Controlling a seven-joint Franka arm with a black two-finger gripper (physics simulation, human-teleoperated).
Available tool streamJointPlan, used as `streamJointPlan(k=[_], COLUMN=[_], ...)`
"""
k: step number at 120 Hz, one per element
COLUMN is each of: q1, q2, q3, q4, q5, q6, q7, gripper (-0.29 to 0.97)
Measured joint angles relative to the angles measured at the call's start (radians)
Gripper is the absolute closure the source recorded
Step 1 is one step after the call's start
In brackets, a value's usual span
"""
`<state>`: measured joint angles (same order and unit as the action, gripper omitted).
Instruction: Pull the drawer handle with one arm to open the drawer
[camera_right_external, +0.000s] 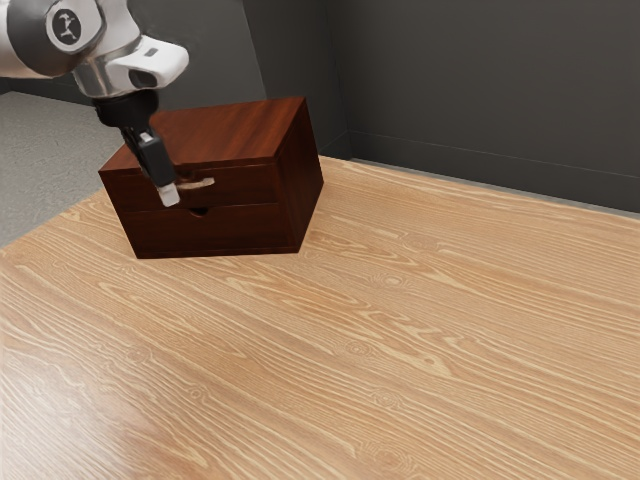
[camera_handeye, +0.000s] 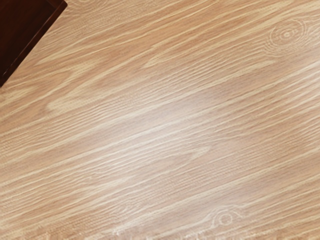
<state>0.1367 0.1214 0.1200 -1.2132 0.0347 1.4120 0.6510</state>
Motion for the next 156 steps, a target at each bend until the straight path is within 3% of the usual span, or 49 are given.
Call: streamJointPlan(k=[10, 25, 37, 47, 62, 77, 124, 156], q1=[0.132, 0.214, 0.372, 0.418, 0.428, 0.425, 0.404, 0.375], q2=[0.037, 0.062, 0.07, 0.089, 0.166, 0.212, 0.291, 0.327], q3=[0.0, -0.012, -0.147, -0.2, -0.279, -0.296, -0.293, -0.236], q4=[-0.001, -0.004, -0.03, -0.033, -0.024, 0.0, 0.08, 0.123], q5=[0.004, 0.008, 0.018, 0.022, 0.006, -0.002, 0.003, 0.028], q6=[0.009, 0.02, 0.035, 0.052, 0.083, 0.116, 0.223, 0.258], q7=[0.104, 0.234, 0.318, 0.381, 0.478, 0.555, 0.696, 0.724], gripper=[0.0, 0.0, 0.0, 0.0, 0.0, 0.0, 0.0, 0.0])
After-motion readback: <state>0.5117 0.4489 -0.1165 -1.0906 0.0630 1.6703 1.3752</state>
